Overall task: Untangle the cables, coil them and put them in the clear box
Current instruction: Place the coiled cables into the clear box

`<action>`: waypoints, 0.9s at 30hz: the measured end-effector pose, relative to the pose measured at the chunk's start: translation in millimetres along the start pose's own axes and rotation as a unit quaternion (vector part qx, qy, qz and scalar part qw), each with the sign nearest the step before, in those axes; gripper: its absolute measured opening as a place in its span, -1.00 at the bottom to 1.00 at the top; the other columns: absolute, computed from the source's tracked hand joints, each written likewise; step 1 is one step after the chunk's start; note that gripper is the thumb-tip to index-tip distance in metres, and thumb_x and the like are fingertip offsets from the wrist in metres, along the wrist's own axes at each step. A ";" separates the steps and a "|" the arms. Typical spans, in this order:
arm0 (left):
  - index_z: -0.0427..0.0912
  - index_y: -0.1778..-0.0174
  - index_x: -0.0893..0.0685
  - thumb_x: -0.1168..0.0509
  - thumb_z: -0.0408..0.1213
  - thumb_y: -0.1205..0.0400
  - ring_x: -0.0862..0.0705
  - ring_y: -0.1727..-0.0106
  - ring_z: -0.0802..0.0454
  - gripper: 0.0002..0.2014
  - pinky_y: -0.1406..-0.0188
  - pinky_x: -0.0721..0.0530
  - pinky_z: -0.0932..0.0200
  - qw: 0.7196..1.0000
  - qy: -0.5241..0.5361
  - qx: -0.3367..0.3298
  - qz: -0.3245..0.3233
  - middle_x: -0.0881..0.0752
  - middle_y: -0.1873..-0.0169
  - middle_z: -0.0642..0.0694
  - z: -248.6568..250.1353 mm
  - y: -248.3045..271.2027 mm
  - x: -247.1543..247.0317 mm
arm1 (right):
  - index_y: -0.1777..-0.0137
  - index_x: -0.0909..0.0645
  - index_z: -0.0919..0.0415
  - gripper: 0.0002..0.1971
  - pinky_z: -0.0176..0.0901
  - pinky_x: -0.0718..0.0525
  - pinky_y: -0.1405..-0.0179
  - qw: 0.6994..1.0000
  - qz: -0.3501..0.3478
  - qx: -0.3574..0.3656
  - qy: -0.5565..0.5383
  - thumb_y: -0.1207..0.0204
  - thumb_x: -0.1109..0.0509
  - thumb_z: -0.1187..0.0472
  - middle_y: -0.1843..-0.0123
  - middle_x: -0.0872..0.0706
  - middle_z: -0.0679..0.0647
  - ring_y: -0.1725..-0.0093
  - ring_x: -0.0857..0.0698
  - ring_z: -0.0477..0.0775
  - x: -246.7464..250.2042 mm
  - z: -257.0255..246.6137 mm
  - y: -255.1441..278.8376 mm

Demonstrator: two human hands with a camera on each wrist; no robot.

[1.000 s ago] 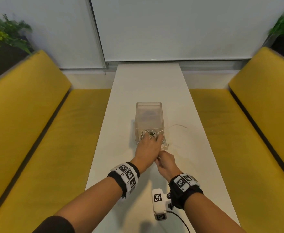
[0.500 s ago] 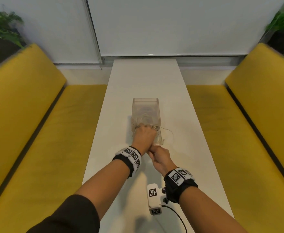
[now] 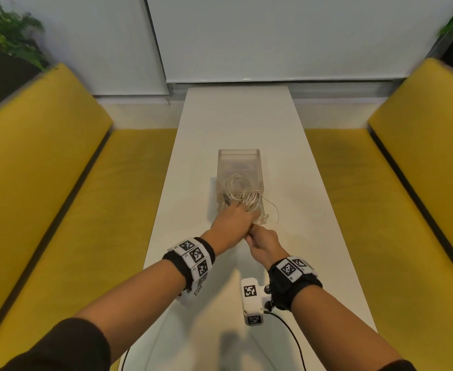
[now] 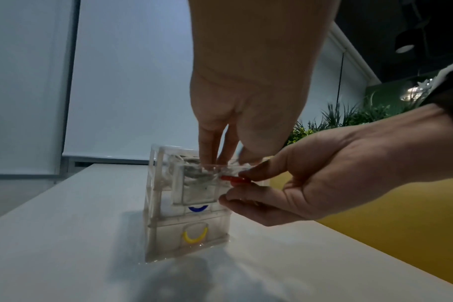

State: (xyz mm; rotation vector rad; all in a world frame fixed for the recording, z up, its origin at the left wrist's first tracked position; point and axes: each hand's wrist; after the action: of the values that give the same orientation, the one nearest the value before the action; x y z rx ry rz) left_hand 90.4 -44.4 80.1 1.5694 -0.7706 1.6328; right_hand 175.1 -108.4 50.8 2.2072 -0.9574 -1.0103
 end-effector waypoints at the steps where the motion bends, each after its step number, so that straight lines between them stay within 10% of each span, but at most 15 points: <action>1: -0.19 -0.45 -0.56 -0.31 -0.31 -0.65 -0.61 -0.22 -0.30 -0.58 -0.07 -0.64 -0.10 1.000 0.006 -0.013 0.006 -0.69 -0.17 -0.32 3.2 -0.3 0.0 | -0.31 -0.55 0.62 -0.68 -0.20 -0.70 0.29 1.000 0.009 0.002 0.007 -0.56 -0.22 0.63 0.10 -0.70 0.28 0.18 -0.68 0.13 0.9 1.5 -2.3; 4: -0.25 -0.38 -0.63 -0.23 -0.10 -0.71 -0.64 -0.19 -0.25 -0.61 -0.17 -0.61 -0.02 0.999 0.031 0.016 0.037 -0.68 -0.22 -0.31 6.5 -3.1 -3.6 | -0.12 -0.61 0.51 -0.81 -0.11 -0.62 0.22 1.000 -0.003 0.012 -0.001 -0.63 -0.19 0.58 0.15 -0.67 0.27 0.20 -0.64 0.12 4.2 5.8 -6.5; 9: -0.22 -0.74 -0.07 0.20 0.20 -0.77 -0.06 -0.75 -0.20 -0.28 -0.72 0.03 -0.17 0.977 0.139 0.139 -0.082 -0.05 -0.74 -0.28 4.1 -16.4 -14.4 | -0.02 -0.65 0.37 -0.87 -0.01 -0.70 -0.04 0.999 -0.038 0.021 -0.026 -0.66 -0.26 0.47 -0.09 -0.72 0.35 0.02 -0.71 0.19 1.6 7.1 -7.5; 14: -0.16 -0.74 -0.12 0.23 0.25 -0.75 -0.09 -0.74 -0.18 -0.27 -0.72 0.02 -0.18 0.972 0.124 0.174 -0.093 -0.10 -0.74 -0.20 1.0 -31.2 -6.2 | -0.19 -0.62 0.46 -0.77 -0.18 -0.83 0.28 1.000 -0.017 0.022 -0.013 -0.62 -0.23 0.59 -0.11 -0.74 0.34 0.04 -0.74 0.16 -3.1 1.2 -8.7; 18: -0.18 -0.46 -0.55 -0.10 -0.07 -0.75 -0.60 -0.35 -0.31 -0.58 -0.16 -0.61 -0.12 0.987 0.090 0.112 -0.079 -0.59 -0.41 -0.31 0.0 -27.7 12.6 | -0.34 -0.53 0.60 -0.70 -0.08 -0.81 0.09 1.000 -0.014 0.016 0.015 -0.64 -0.21 0.60 -0.03 -0.73 0.34 0.00 -0.73 0.21 -3.3 -0.3 -4.2; 21: -0.23 -0.11 -0.71 -0.19 -0.28 -0.69 -0.73 -0.01 -0.26 -0.78 0.29 -0.53 0.06 0.997 0.019 0.068 0.028 -0.75 0.00 -0.26 -4.9 -18.6 24.9 | -0.33 -0.53 0.64 -0.65 0.02 -0.67 -0.20 0.999 -0.032 0.018 0.005 -0.54 -0.28 0.68 -0.22 -0.70 0.45 -0.26 -0.69 0.37 -2.0 -1.3 -1.7; 27: -0.17 0.27 -0.61 -0.19 0.19 -0.68 -0.69 0.28 -0.10 -0.52 0.36 -0.59 0.09 0.992 0.036 0.117 0.020 -0.68 0.35 -0.11 22.2 -25.8 31.9 | -0.16 -0.57 0.48 -0.78 -0.03 -0.73 0.09 0.999 -0.025 0.035 0.020 -0.74 -0.09 0.50 -0.17 -0.69 0.40 0.01 -0.72 0.19 -1.8 1.5 -0.5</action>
State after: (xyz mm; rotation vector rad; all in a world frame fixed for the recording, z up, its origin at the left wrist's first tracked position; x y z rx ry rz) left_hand 124.6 -45.4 111.7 1.6539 -0.5924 1.8531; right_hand 173.2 -106.9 50.3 2.3112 -0.9361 -0.9643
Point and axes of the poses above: each hand's wrist, its own y-axis away from the middle knuckle, its own x-axis out of the back of the hand, z = x × y
